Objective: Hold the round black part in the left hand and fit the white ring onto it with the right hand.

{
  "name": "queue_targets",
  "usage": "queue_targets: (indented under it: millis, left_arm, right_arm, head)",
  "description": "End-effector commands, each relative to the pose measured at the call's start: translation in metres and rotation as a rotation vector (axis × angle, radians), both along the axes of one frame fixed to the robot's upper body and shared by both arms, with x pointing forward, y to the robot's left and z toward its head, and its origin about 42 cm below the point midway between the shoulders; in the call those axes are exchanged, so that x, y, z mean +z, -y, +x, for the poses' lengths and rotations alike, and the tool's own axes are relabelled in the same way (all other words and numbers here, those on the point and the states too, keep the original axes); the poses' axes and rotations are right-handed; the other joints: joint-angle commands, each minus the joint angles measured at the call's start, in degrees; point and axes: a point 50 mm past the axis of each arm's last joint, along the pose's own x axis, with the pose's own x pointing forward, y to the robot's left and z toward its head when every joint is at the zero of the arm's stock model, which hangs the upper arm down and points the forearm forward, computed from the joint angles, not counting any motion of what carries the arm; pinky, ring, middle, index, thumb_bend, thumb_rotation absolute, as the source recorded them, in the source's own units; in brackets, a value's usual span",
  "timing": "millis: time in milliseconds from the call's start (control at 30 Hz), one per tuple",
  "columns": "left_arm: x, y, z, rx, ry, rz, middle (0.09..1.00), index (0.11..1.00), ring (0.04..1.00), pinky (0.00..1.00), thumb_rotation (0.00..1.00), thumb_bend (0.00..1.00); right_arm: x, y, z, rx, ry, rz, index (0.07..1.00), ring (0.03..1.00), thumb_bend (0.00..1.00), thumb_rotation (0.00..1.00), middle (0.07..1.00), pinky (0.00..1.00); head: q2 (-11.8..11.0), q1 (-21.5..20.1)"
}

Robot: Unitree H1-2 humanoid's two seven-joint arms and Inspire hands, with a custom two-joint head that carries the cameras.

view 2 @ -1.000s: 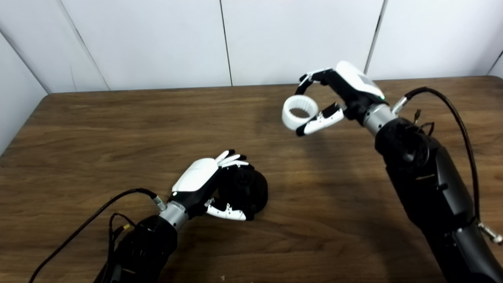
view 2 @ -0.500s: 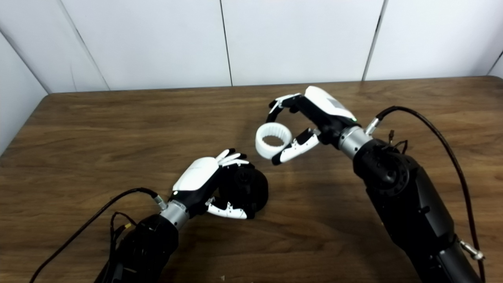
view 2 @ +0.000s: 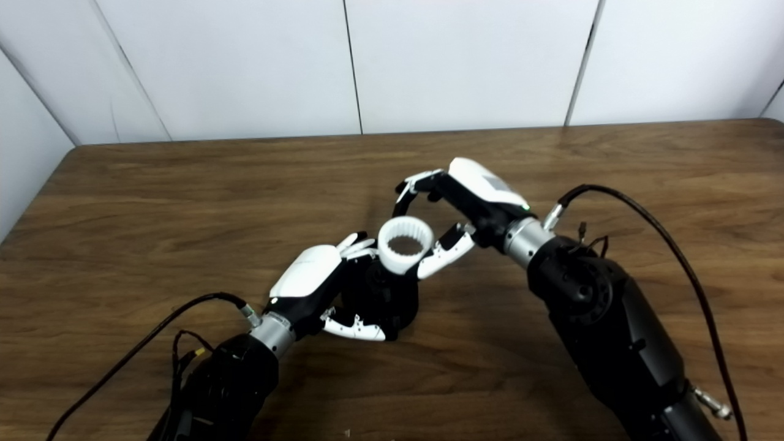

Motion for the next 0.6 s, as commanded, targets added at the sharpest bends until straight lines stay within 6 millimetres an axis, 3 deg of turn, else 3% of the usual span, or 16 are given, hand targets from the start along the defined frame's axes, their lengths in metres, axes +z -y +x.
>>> queue_targets:
  millis: [0, 567]
  left_arm:
    - [0.003, -0.001, 0.005, -0.002, 0.008, 0.018, 0.935, 0.801, 1.0, 0.86, 0.36, 0.88]
    - [0.004, 0.0, 0.005, -0.001, 0.004, 0.012, 0.934, 0.794, 1.0, 0.87, 0.35, 0.88]
  right_arm:
    - [0.019, -0.006, 0.002, 0.035, 0.091, 0.014, 0.568, 0.882, 0.91, 0.22, 0.81, 0.76]
    - [0.003, -0.019, -0.008, 0.056, 0.05, 0.028, 0.58, 0.882, 0.91, 0.23, 0.817, 0.77]
  head:
    - [0.1, 0.0]
    - [0.4, 0.1]
